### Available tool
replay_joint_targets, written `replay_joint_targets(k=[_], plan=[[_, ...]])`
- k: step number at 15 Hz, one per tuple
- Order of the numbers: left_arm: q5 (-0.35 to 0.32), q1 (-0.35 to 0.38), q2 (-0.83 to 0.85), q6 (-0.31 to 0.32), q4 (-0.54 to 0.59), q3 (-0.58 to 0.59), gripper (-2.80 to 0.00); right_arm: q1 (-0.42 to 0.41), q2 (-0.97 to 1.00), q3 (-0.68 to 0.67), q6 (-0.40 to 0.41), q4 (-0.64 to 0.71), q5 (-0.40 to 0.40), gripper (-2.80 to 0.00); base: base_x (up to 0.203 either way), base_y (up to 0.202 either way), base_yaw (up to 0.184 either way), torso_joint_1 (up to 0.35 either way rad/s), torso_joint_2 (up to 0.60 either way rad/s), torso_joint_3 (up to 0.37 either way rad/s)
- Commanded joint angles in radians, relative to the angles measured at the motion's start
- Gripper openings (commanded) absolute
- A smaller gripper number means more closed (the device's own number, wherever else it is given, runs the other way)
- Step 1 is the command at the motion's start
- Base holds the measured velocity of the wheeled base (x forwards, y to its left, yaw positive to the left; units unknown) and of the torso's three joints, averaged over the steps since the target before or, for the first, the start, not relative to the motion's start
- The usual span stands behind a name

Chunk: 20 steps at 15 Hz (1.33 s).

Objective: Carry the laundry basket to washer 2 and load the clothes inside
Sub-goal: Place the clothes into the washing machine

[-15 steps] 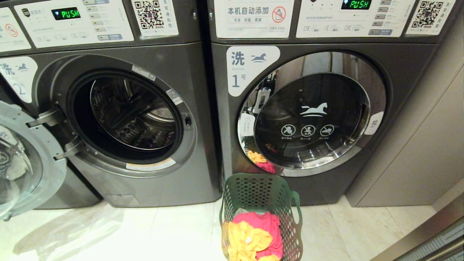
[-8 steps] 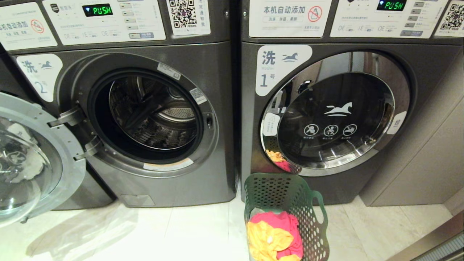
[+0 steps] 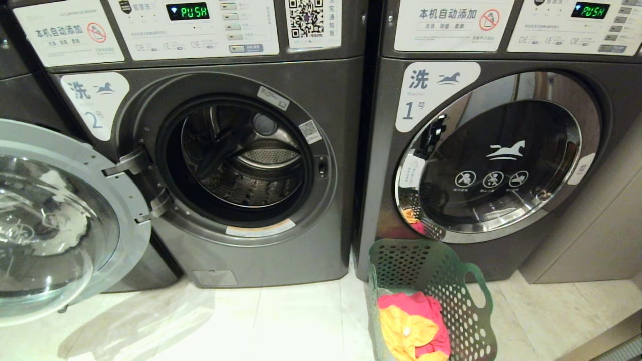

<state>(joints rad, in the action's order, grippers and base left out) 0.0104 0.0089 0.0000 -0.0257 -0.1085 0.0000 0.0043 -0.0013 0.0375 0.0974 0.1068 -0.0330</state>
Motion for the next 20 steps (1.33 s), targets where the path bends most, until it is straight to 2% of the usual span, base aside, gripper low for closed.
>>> replay_joint_targets(k=[1,12,20], plan=[[0.0,0.0,0.002,0.0,-0.001,0.04,-2.8,0.0,0.001,0.001,0.001,0.001,-0.001,-2.8,0.0,0.19,0.001,0.003,0.01,0.002],[0.002,0.0,0.002,-0.002,-0.001,0.04,-2.8,0.0,0.001,0.0,0.002,0.001,-0.002,-2.8,0.0,0.185,-0.001,0.001,0.0,0.003],[0.0,0.0,0.002,0.0,0.0,0.04,-2.8,0.0,0.001,0.001,0.004,0.002,-0.003,-2.8,0.0,0.01,0.001,0.001,0.0,0.0]])
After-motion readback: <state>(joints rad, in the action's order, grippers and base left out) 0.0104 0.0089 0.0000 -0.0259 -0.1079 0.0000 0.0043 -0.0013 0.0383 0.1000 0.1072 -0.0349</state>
